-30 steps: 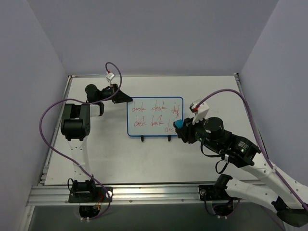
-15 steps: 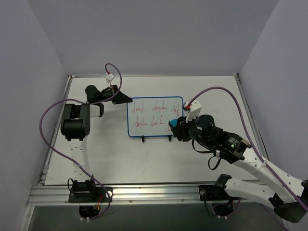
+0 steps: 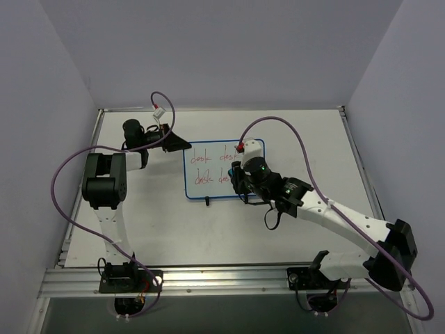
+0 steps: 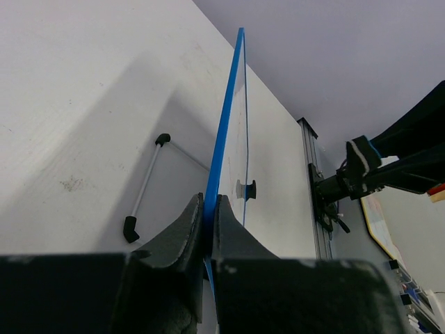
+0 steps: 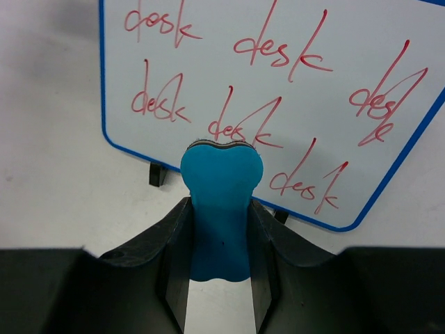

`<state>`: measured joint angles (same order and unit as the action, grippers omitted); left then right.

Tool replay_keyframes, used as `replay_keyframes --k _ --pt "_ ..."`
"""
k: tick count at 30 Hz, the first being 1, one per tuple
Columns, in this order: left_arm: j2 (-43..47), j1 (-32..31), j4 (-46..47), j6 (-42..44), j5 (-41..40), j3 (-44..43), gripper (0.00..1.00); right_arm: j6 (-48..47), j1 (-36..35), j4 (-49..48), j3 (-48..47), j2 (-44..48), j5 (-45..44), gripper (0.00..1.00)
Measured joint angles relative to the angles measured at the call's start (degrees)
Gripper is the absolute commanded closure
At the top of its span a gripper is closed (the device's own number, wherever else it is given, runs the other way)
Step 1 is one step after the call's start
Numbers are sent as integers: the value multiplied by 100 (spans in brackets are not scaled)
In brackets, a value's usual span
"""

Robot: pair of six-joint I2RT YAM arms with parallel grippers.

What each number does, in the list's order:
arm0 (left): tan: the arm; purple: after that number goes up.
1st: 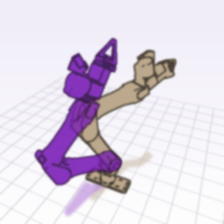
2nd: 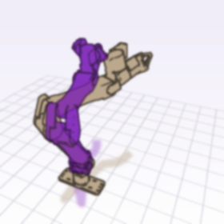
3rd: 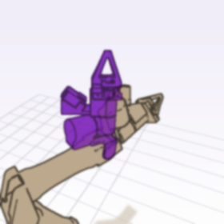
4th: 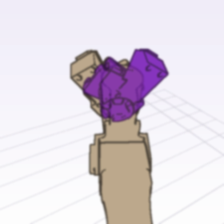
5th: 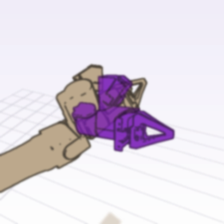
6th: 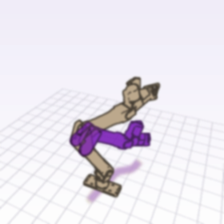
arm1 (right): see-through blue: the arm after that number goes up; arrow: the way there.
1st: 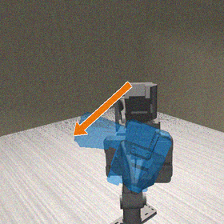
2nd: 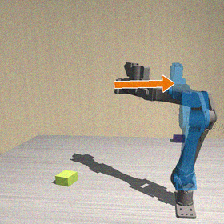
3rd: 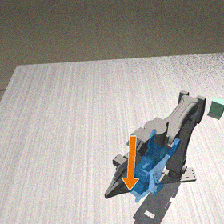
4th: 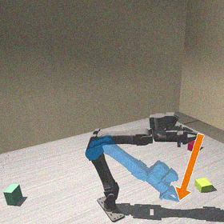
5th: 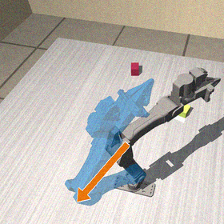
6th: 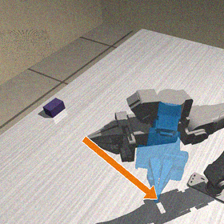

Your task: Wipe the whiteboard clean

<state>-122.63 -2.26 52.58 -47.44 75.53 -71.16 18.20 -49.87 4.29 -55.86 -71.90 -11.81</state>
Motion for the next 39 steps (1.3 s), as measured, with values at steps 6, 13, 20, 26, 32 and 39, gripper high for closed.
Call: replay_keyframes --k 6,13,20,26,32,39 --pt "236 -2 -831 710 -57 44 98 76 -9 -682 -55 -901 -800 94" --pt "501 -7 -1794 1515 -155 42 98 120 9 -1401 -378 -1635 -1589 100" --pt "647 -4 -2730 2232 -168 -76 98 295 -203 -1930 -988 -2570 -2065 100" --pt "647 -4 -2924 2319 -111 -146 98 343 -763 -2184 -1515 -3300 -2531 100" --pt "647 -4 -2922 2323 -109 -146 98 420 -872 -2243 -2151 -3989 -2811 99" --pt "647 -4 -2924 2334 -170 -140 98 527 -879 -2221 -2643 -4562 -3139 100"
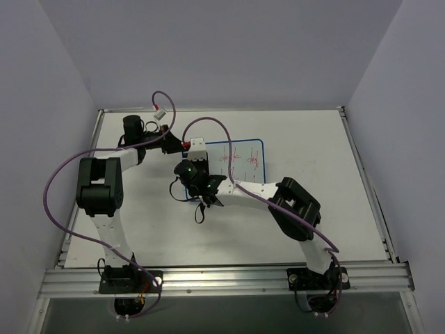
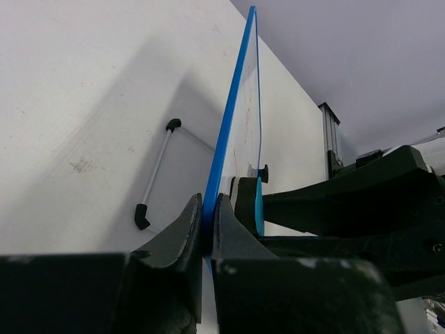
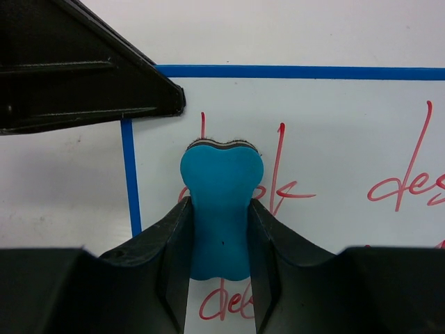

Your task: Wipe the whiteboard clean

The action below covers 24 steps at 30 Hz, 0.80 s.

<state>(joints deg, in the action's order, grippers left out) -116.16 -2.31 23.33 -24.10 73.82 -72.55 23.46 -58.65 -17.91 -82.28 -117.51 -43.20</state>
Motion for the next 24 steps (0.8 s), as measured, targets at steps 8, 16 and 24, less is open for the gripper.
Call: replay_keyframes --k 8,16,24 --pt "0 -2 164 -70 -22 55 98 109 -31 201 -422 -229 -153 100" --pt "0 -2 358 -140 -37 111 98 505 2 621 -813 -376 -162 100" --pt "0 -11 435 -181 -96 144 98 1036 48 1143 -1106 -459 -186 100"
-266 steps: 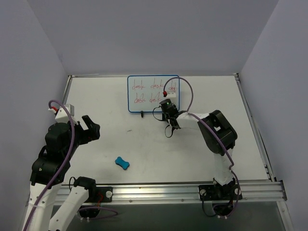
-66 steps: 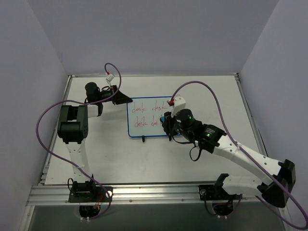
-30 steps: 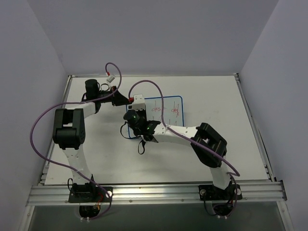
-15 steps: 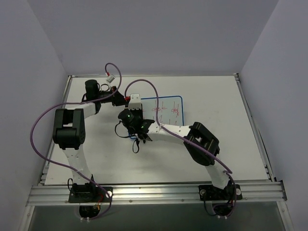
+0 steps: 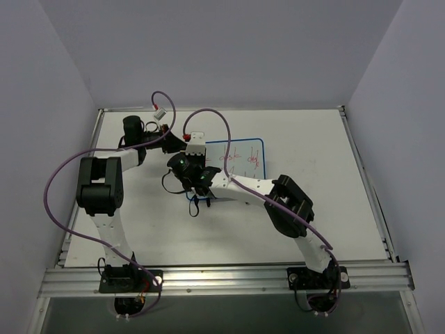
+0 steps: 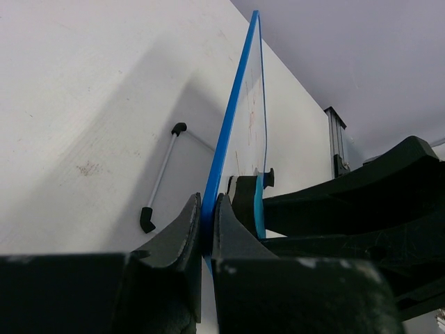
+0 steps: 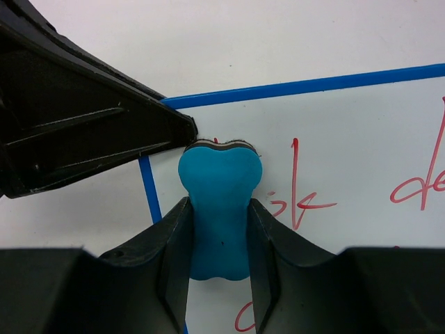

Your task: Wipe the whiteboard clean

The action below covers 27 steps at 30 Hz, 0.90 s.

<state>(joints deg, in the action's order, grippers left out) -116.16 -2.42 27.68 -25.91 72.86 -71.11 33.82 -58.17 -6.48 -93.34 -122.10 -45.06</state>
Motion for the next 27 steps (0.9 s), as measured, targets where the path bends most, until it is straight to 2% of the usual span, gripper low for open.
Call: replay_keyframes --k 15,27 --pt "0 -11 9 2 -55 17 98 496 601 140 828 715 0 100" --pt "0 -11 96 -52 -15 37 98 339 588 376 138 413 48 100"
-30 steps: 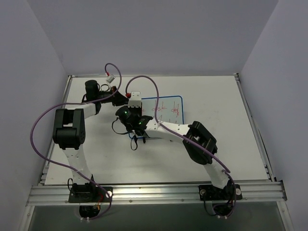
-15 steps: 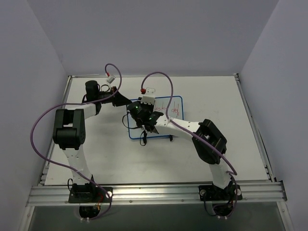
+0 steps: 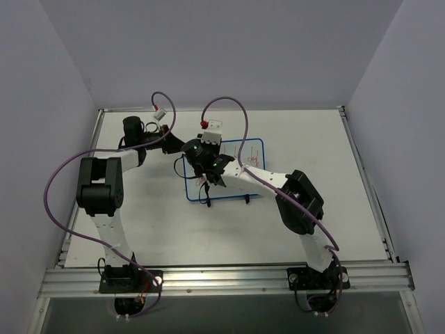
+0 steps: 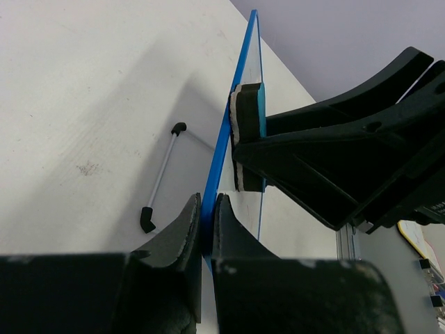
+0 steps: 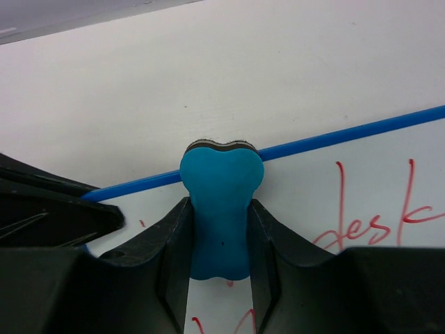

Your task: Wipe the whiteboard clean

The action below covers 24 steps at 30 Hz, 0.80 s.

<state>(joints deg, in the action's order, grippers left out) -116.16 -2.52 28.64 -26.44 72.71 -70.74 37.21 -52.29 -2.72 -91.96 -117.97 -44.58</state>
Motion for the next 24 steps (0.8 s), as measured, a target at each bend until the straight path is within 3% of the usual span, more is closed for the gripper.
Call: replay_keyframes --k 9,24 --pt "0 2 234 -157 0 63 98 -105 -111 120 -911 -511 7 100" --pt "0 2 407 -278 22 109 98 140 -264 -188 -802 -568 -262 100"
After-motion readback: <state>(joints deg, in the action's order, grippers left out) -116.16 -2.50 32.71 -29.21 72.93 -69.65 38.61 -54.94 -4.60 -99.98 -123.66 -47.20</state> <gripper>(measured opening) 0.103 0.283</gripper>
